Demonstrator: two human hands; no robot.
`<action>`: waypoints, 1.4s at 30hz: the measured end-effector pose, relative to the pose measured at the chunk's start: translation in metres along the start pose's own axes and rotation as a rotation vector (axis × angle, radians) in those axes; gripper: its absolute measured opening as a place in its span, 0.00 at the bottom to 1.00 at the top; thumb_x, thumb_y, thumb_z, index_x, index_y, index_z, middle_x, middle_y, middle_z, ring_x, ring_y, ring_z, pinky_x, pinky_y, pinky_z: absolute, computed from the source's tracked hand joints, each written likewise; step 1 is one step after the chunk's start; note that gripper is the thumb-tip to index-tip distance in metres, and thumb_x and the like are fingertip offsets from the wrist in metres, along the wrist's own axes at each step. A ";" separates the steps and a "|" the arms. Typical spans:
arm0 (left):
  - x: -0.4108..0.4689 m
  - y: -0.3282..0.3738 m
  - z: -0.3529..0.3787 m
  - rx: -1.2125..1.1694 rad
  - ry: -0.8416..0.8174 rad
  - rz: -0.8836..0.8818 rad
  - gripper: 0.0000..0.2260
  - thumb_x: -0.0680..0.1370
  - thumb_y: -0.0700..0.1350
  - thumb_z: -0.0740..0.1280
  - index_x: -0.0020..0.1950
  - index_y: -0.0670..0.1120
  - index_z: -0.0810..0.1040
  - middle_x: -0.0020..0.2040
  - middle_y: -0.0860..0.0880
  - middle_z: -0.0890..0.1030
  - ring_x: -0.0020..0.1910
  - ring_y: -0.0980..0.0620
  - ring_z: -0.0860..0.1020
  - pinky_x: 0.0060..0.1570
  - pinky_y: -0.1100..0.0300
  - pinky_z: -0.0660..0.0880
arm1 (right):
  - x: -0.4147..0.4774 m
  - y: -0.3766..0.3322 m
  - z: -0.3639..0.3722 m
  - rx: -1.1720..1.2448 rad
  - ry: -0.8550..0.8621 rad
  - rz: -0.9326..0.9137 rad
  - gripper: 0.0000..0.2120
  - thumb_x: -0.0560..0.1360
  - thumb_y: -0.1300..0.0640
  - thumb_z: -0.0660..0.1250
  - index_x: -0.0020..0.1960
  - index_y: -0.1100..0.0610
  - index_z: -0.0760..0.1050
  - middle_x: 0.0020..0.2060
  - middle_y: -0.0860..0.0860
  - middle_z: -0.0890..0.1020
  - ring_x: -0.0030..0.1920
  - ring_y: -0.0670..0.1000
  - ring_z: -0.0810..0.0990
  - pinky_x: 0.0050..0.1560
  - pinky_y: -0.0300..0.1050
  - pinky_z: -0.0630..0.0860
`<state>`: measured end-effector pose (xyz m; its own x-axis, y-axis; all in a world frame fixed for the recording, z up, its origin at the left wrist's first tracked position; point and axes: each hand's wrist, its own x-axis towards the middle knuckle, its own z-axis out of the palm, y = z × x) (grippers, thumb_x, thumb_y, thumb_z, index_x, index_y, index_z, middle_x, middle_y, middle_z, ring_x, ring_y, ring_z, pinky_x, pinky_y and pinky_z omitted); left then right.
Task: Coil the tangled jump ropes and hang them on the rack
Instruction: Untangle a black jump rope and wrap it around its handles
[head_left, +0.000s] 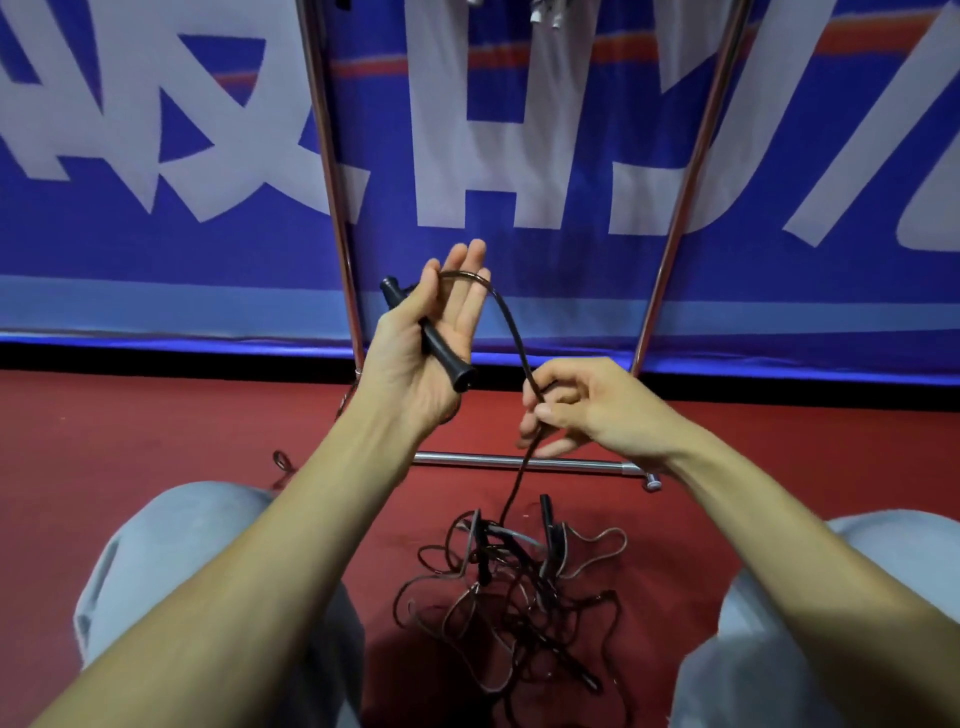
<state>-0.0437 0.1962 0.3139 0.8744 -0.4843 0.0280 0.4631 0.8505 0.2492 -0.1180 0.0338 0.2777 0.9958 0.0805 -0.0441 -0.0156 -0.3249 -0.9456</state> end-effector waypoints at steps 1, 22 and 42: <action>0.002 -0.001 -0.003 0.055 0.020 -0.007 0.10 0.83 0.38 0.57 0.58 0.35 0.74 0.50 0.39 0.83 0.50 0.44 0.84 0.52 0.52 0.80 | 0.000 0.000 -0.002 -0.012 0.031 -0.008 0.08 0.79 0.69 0.60 0.47 0.60 0.74 0.36 0.54 0.83 0.42 0.54 0.85 0.41 0.45 0.83; -0.012 -0.065 -0.033 1.330 -0.214 -0.215 0.07 0.80 0.35 0.61 0.50 0.40 0.80 0.43 0.45 0.85 0.47 0.48 0.84 0.51 0.61 0.79 | -0.007 -0.015 -0.057 0.992 0.542 -0.221 0.03 0.80 0.68 0.58 0.47 0.63 0.68 0.36 0.56 0.81 0.40 0.54 0.86 0.37 0.44 0.81; 0.003 -0.027 -0.016 0.652 0.269 0.087 0.04 0.81 0.37 0.62 0.46 0.40 0.74 0.42 0.45 0.84 0.39 0.51 0.85 0.39 0.59 0.82 | 0.000 0.016 -0.026 -0.667 0.058 -0.086 0.14 0.75 0.47 0.68 0.35 0.55 0.79 0.31 0.52 0.81 0.32 0.46 0.74 0.39 0.44 0.70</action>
<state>-0.0512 0.1751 0.2922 0.9487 -0.2812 -0.1448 0.2824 0.5469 0.7882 -0.1161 0.0044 0.2704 0.9946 0.0870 0.0574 0.1042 -0.8335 -0.5426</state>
